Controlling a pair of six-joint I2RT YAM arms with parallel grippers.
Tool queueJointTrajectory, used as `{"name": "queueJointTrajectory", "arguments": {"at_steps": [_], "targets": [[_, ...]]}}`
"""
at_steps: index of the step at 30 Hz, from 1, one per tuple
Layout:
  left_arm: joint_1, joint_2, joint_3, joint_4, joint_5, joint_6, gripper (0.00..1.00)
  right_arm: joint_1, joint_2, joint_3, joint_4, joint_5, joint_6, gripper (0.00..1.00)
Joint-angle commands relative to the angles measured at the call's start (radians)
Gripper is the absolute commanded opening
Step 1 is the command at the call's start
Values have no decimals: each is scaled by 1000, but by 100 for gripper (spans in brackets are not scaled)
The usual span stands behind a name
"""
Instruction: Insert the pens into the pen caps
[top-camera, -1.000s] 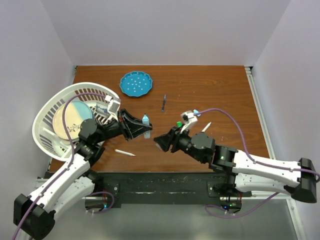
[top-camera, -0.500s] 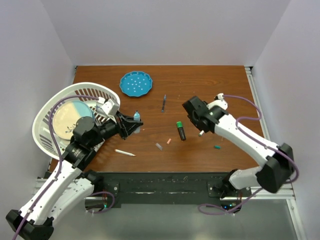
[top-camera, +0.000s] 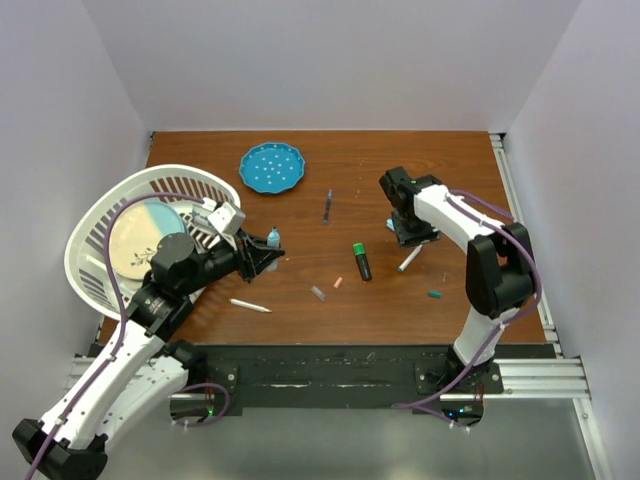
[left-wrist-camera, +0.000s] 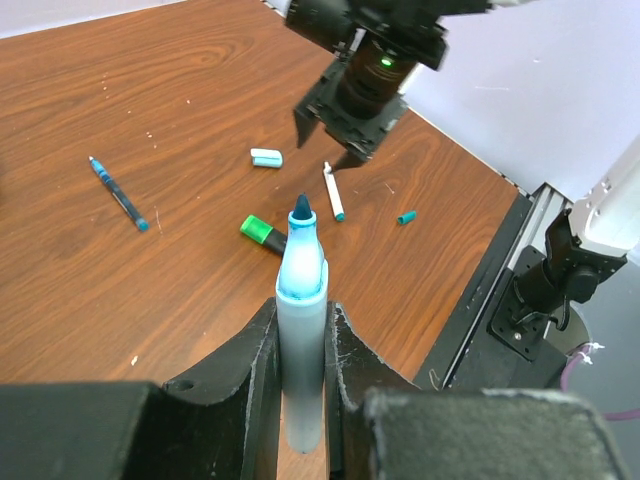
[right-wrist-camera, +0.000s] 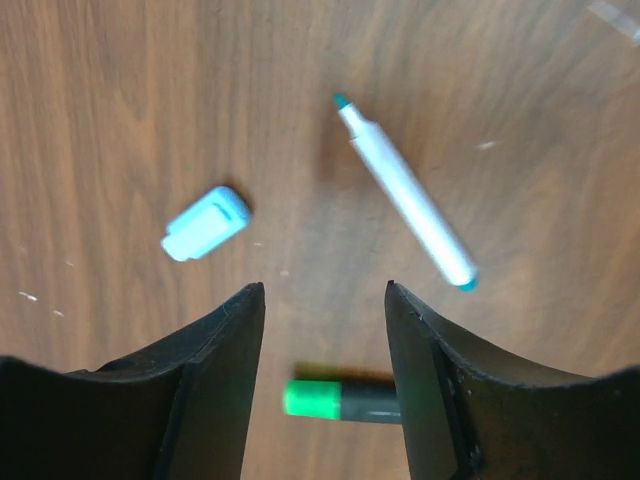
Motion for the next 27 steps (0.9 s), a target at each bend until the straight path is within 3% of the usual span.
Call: {"name": "queueJointTrajectory", "arguments": {"at_steps": [1, 16, 27], "targets": [[0, -19, -5, 37, 31, 27, 0, -28, 58, 111, -51, -8, 141, 57], [0, -22, -9, 60, 67, 33, 0, -65, 233, 283, -130, -66, 228, 59], [1, -24, -12, 68, 70, 34, 0, -102, 305, 286, -91, -118, 221, 59]]}}
